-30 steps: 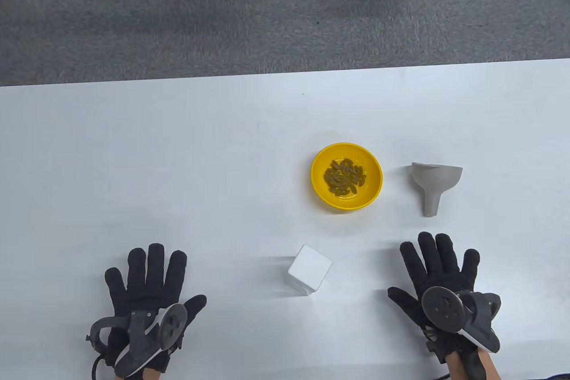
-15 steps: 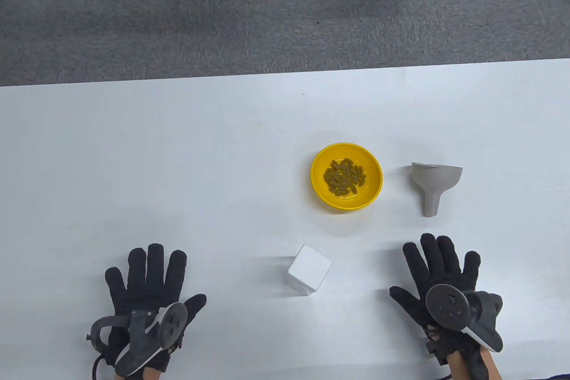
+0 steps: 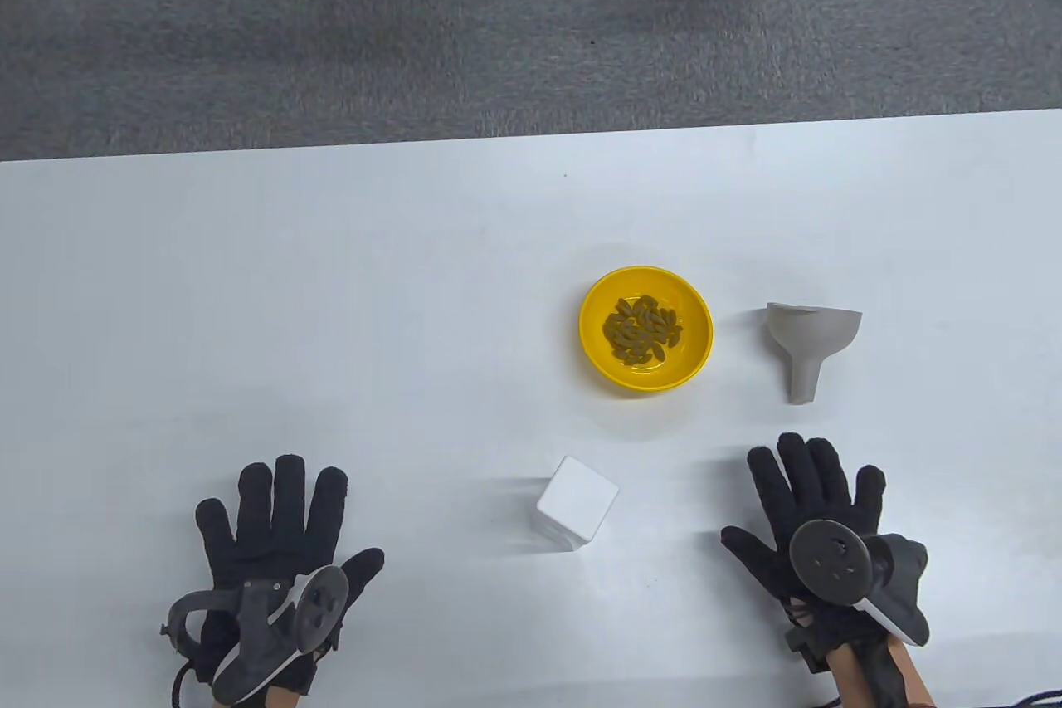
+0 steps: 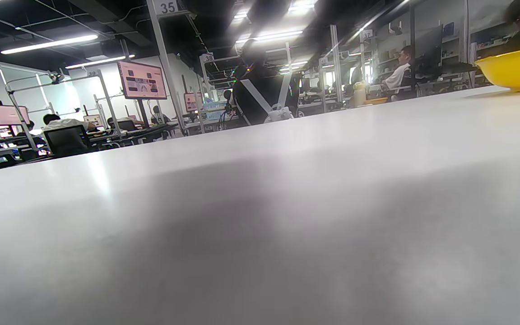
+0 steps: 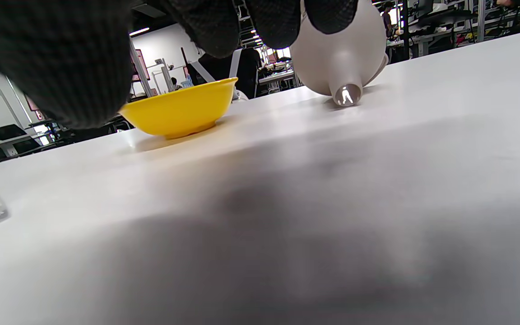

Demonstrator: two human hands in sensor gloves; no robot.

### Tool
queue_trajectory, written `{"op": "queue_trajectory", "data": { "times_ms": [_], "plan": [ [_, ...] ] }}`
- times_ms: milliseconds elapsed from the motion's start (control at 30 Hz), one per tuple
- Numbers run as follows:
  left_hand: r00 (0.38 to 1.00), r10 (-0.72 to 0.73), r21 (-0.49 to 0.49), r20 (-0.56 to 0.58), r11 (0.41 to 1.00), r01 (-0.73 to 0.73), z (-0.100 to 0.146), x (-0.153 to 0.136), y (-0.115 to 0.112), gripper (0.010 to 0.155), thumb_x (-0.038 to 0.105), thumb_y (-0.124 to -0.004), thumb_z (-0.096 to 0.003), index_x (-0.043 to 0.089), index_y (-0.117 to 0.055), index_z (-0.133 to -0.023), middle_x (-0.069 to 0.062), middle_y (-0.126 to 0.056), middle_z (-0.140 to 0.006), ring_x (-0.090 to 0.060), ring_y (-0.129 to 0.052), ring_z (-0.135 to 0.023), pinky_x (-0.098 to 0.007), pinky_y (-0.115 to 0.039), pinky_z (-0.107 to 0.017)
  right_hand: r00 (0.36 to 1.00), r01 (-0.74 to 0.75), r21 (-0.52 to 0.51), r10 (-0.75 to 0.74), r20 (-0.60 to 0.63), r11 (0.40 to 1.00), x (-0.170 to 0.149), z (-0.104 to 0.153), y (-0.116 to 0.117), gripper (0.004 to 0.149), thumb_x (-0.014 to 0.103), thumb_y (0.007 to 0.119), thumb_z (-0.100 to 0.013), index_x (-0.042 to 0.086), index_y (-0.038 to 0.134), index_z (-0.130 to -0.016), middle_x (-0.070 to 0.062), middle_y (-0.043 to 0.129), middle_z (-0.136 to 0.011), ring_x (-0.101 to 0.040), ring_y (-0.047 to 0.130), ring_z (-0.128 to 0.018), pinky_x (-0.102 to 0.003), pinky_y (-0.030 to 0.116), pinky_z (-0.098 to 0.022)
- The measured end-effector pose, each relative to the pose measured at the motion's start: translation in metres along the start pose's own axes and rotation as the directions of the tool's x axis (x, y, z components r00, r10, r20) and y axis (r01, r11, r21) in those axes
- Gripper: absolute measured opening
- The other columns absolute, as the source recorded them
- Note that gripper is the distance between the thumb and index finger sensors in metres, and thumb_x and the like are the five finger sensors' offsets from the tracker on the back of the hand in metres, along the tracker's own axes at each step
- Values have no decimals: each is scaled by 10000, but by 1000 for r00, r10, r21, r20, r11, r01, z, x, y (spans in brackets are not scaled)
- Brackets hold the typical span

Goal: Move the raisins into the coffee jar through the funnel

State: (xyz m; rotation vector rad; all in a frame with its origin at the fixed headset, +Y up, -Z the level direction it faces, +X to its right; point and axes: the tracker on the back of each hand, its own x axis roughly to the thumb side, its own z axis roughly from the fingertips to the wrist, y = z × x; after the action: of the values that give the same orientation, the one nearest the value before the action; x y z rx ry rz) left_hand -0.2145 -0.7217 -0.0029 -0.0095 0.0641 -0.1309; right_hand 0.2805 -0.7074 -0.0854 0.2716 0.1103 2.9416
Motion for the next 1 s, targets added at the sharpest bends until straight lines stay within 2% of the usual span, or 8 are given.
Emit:
{"op": "queue_trajectory", "data": {
  "times_ms": [233,467,633,667,733,800,933,1000],
  "plan": [
    [1000,17,-1,-3,1000,-17,1,-1,0,907,866,-481,-341,436,-353,-1129,-13,-337,-1276,-391,-322,-1167,-722,-313,-767,994,96,78,-99,34,992,30,-9,-2,918,667,839,-369,276,438,-1096,-128,412,-1206,-431,395,-1109,-777,260,-702],
    [1000,22,11,5,1000,-22,3,-1,1,903,863,-488,-342,435,-363,-1127,-17,-345,-1273,-391,-332,-1164,-716,-319,-768,968,235,237,-249,31,943,72,-13,15,1099,697,853,-336,233,192,-1081,-128,306,-1216,-441,327,-1115,-781,216,-699],
    [999,34,9,-2,999,-34,2,-3,2,902,860,-492,-343,434,-363,-1128,-17,-344,-1273,-391,-332,-1163,-718,-317,-768,943,318,282,-331,0,905,95,-12,29,1175,721,850,-304,210,114,-1063,-113,293,-1217,-428,306,-1120,-781,213,-696],
    [999,37,9,-3,999,-37,2,-4,2,901,859,-494,-343,433,-368,-1127,-20,-346,-1272,-393,-333,-1163,-715,-319,-769,924,374,280,-381,-33,884,97,-12,31,1190,748,833,-290,218,96,-1060,-90,304,-1220,-419,319,-1122,-777,232,-695],
    [999,44,8,2,999,-44,2,-4,2,896,854,-501,-345,434,-377,-1127,-20,-347,-1271,-390,-329,-1162,-710,-317,-769,852,522,306,-507,-133,796,101,-15,37,1206,734,863,-272,242,89,-1056,-68,299,-1220,-401,267,-1127,-766,189,-699],
    [999,44,14,5,999,-44,1,-4,2,896,854,-504,-344,434,-378,-1126,-21,-349,-1271,-392,-330,-1162,-710,-317,-770,814,579,311,-558,-163,754,105,-18,40,1208,724,882,-262,261,93,-1051,-46,294,-1219,-377,241,-1129,-747,167,-703],
    [999,49,8,6,999,-49,0,-3,2,898,854,-514,-345,431,-377,-1126,-22,-344,-1271,-390,-326,-1162,-704,-317,-773,816,579,287,-547,-189,764,113,-23,45,1241,715,897,-251,276,46,-1041,-24,312,-1208,-343,260,-1134,-720,179,-720],
    [999,33,2,24,999,-33,0,-1,2,899,850,-540,-343,430,-386,-1123,-26,-343,-1268,-391,-325,-1161,-691,-316,-778,847,531,295,-503,-170,795,117,-24,47,1245,705,905,-247,284,38,-1034,-16,309,-1202,-320,269,-1137,-708,174,-724]
  ]
}}
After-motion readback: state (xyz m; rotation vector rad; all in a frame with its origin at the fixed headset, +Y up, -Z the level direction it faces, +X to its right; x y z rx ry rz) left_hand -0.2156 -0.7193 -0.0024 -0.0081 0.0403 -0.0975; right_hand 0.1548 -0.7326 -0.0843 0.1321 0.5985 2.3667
